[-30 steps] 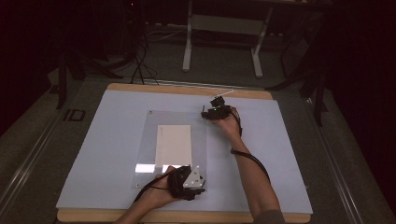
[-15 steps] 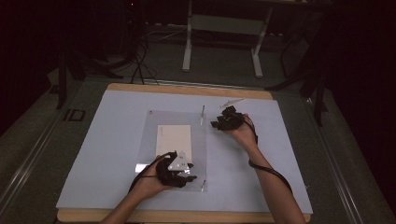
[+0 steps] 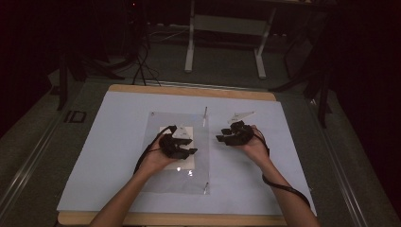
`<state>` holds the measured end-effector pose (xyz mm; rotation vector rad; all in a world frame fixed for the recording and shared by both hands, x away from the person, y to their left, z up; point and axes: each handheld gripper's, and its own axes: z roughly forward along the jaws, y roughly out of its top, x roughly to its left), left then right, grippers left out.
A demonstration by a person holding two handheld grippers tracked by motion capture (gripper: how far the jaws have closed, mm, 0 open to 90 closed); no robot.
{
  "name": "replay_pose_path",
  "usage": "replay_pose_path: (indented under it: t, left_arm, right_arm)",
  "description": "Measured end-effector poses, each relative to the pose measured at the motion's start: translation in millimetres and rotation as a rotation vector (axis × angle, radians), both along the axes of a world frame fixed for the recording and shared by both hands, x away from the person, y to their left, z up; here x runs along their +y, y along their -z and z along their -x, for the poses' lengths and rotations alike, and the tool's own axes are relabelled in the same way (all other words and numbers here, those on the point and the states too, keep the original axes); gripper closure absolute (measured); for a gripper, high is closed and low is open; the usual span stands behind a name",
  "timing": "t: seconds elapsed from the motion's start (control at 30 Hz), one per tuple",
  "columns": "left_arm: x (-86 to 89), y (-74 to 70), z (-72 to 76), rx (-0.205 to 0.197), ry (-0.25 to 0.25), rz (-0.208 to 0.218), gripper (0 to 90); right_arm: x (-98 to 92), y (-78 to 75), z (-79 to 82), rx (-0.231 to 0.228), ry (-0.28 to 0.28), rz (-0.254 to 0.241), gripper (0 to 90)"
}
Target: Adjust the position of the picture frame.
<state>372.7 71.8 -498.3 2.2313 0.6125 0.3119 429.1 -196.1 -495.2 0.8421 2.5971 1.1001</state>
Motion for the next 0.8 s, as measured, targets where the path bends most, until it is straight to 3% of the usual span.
replay_pose_path:
  t: [0.2,0.6,0.8]
  left_arm:
    - [0.1,3.4,-20.3,0.029,-0.037,-0.005,54.5]
    - [-5.1,12.0,-46.4,0.037,-0.099,-0.02,54.8]
    - [-9.3,18.8,-60.5,0.04,-0.127,-0.003,55.0]
  right_arm:
    - [3.2,1.9,19.4,-0.001,-0.046,-0.02,57.1]
    - [3.1,14.8,57.9,0.007,-0.12,-0.083,60.2]
    - [5.8,18.3,75.3,0.011,-0.179,-0.105,62.1]
